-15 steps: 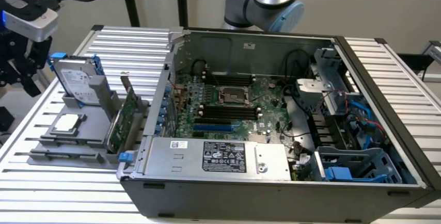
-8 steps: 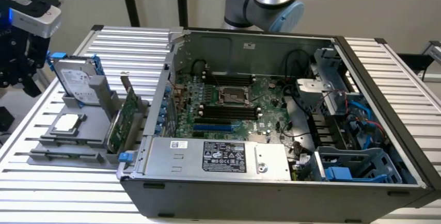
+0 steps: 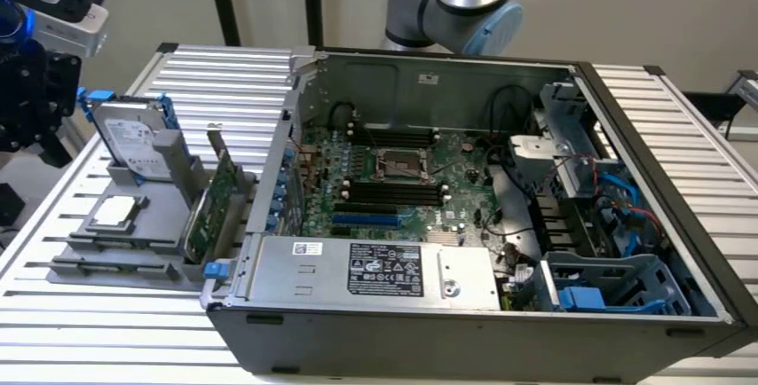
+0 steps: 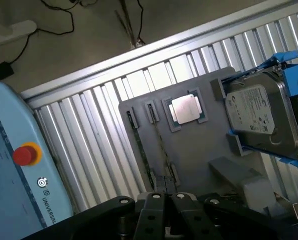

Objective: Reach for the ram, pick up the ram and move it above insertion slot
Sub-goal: 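Pick up the ram and move it above insertion slot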

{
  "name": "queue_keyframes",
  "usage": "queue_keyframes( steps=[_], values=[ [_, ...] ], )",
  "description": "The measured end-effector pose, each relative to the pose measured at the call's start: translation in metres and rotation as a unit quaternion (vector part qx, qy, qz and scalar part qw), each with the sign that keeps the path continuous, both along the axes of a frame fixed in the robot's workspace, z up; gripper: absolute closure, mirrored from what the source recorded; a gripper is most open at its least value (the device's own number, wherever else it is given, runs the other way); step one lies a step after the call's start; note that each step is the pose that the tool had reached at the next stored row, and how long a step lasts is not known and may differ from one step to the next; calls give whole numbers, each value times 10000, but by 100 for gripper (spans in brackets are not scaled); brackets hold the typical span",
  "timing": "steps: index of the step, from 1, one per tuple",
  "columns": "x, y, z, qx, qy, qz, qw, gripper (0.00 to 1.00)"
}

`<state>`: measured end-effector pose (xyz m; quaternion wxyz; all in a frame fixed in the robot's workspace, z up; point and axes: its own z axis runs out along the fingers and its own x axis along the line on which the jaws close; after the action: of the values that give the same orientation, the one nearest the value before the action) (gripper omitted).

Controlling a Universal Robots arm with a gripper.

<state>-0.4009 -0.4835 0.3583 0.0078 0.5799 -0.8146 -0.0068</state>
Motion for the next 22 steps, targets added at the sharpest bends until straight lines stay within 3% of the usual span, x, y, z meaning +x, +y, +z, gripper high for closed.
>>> queue_keyframes(
  steps=[6,12,15,18,21,22],
  values=[
    [0,0,-11,0,0,545,9985,89],
    [0,0,-22,0,0,1079,9942,89],
    [0,0,-23,0,-1,1094,9940,88],
    [0,0,-23,0,-1,1094,9940,70],
    [0,0,-27,0,-1,1094,9940,64],
    [0,0,-35,1,-2,1095,9940,58]
  ],
)
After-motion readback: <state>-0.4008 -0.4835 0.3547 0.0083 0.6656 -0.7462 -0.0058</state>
